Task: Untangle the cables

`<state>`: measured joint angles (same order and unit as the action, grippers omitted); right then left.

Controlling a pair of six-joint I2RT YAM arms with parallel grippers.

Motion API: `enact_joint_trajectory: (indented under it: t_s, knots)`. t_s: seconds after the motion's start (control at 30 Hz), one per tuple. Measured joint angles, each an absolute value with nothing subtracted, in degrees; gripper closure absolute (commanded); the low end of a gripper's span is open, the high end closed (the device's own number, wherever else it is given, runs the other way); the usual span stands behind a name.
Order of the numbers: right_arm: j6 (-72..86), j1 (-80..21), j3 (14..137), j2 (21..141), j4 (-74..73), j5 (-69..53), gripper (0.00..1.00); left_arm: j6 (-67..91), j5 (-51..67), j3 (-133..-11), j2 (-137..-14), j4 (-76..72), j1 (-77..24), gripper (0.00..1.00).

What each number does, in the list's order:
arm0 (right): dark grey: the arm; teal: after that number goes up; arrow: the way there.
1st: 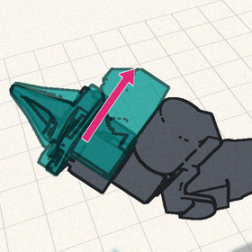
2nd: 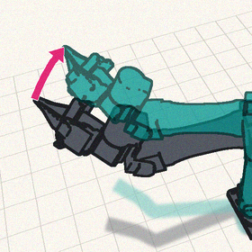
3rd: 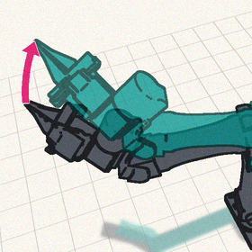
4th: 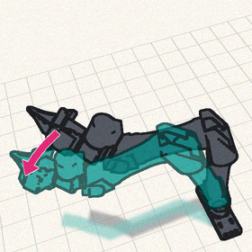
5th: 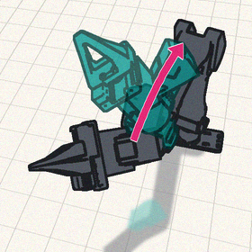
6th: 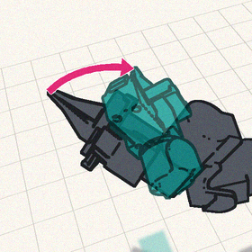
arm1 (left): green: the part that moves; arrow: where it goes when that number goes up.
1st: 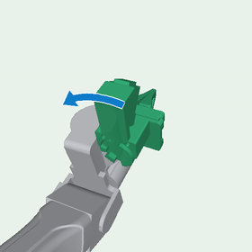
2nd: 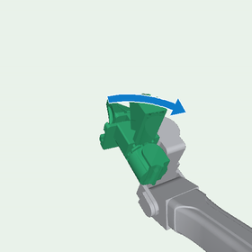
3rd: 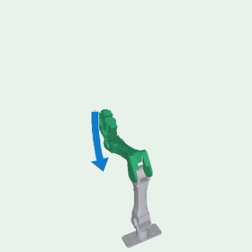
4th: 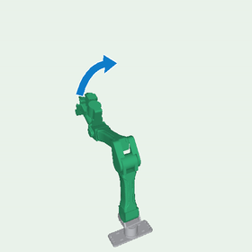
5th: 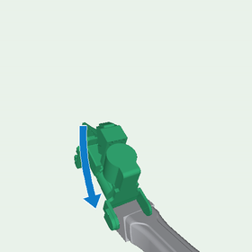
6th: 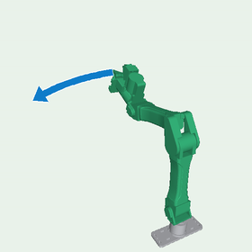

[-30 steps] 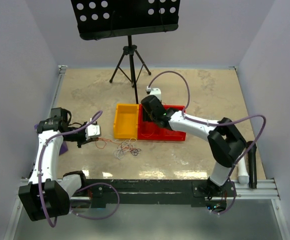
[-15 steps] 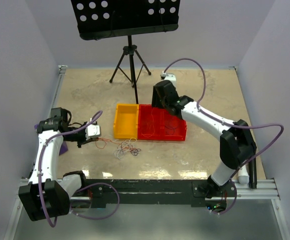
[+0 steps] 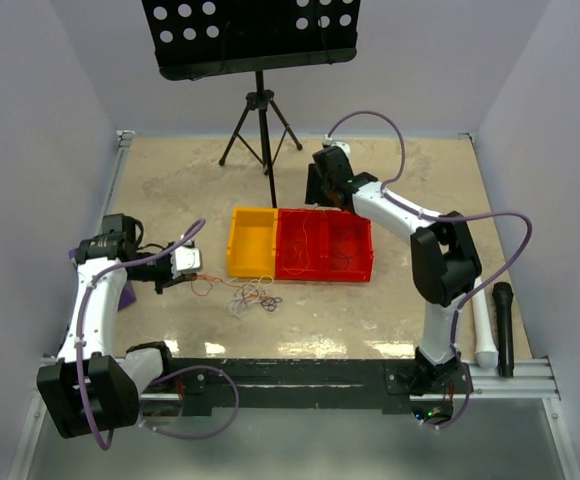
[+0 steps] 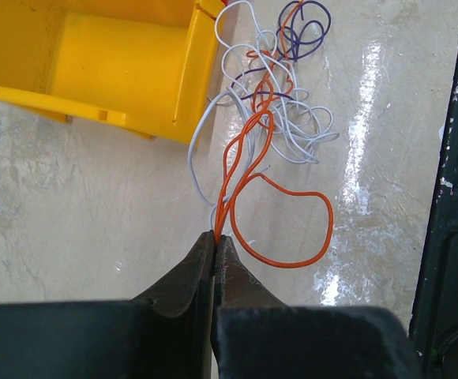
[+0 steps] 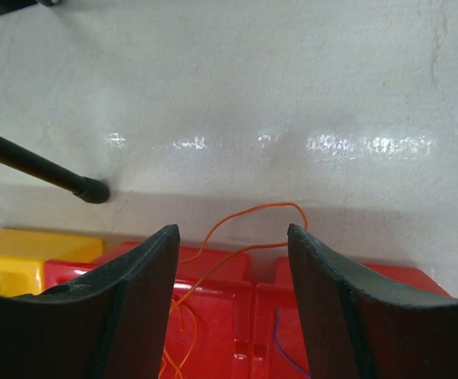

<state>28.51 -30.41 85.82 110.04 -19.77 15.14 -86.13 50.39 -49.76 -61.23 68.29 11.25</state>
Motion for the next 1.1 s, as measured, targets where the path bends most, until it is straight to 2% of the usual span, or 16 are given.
enact_joint_trajectory:
  t_s: [0.23,0.47,0.93,1.1]
  knots:
    - [28.3,-30.3,86.2,111.0,-21.5,13.8,0.41,-86.1,50.0,-48.8,-61.2,67.5,11.2,1.0]
    - [29.1,-30.5,84.3,103.9,-20.9,13.9,0.47,-86.1,49.9,-48.3,-61.2,66.9,11.2,1.0]
    - [33.9,-35.6,79.0,100.3,-19.1,10.2,0.47,-86.1,49.9,-48.1,-61.2,66.8,11.2,1.0]
    - [35.1,-35.6,78.7,101.9,-18.3,9.9,0.53,-86.1,49.8,-48.1,-61.2,66.8,11.2,1.0]
